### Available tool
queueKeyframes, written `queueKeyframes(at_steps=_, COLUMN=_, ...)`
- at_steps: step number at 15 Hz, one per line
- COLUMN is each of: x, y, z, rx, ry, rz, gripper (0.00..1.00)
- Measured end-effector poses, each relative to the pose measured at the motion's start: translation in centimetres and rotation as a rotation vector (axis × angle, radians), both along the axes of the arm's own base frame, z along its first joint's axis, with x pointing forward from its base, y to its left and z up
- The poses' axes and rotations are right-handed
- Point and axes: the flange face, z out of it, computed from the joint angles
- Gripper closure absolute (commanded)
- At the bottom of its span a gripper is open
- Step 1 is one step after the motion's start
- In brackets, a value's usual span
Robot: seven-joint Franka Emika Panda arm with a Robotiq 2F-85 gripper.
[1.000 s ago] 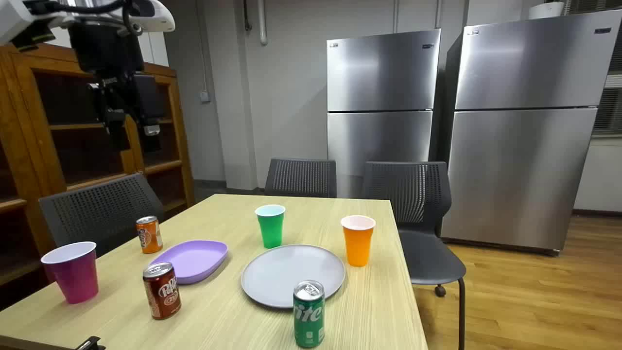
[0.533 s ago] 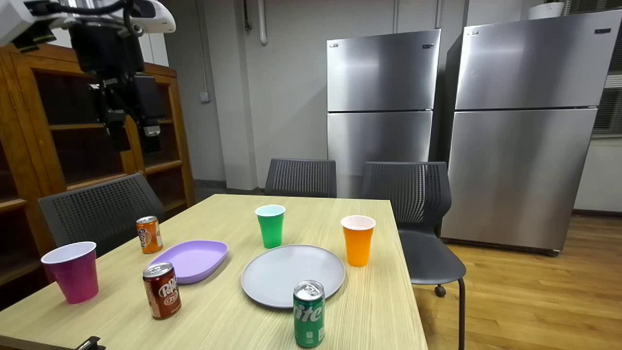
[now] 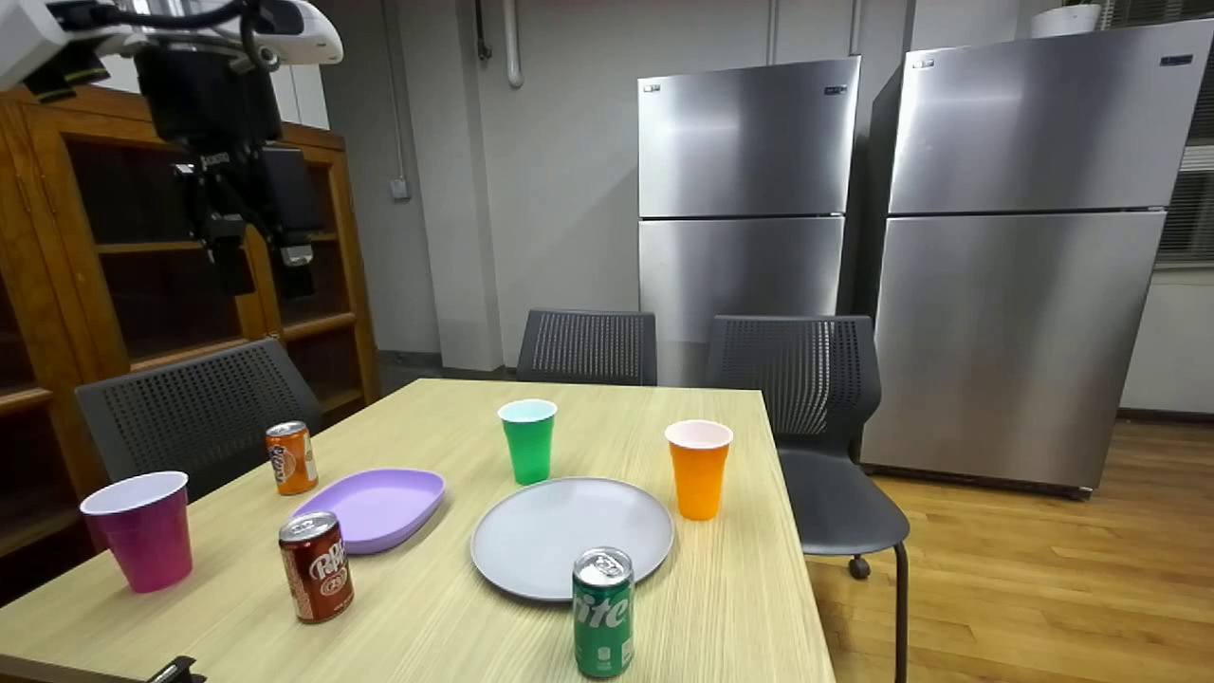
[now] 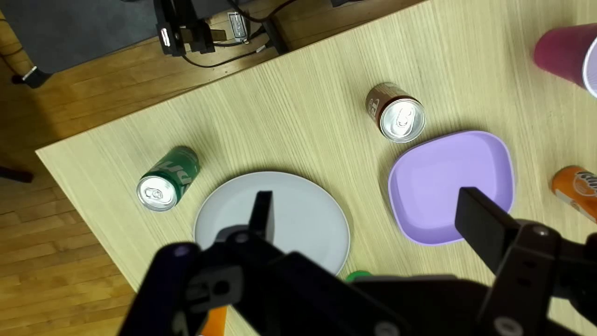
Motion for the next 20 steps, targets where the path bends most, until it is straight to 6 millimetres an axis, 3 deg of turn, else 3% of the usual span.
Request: queueKeyframes(at_steps=20, x=0.09, y=-0.3, z=-0.53, rx=-0.01, ry=0.015, rz=0.005, gripper=0.0)
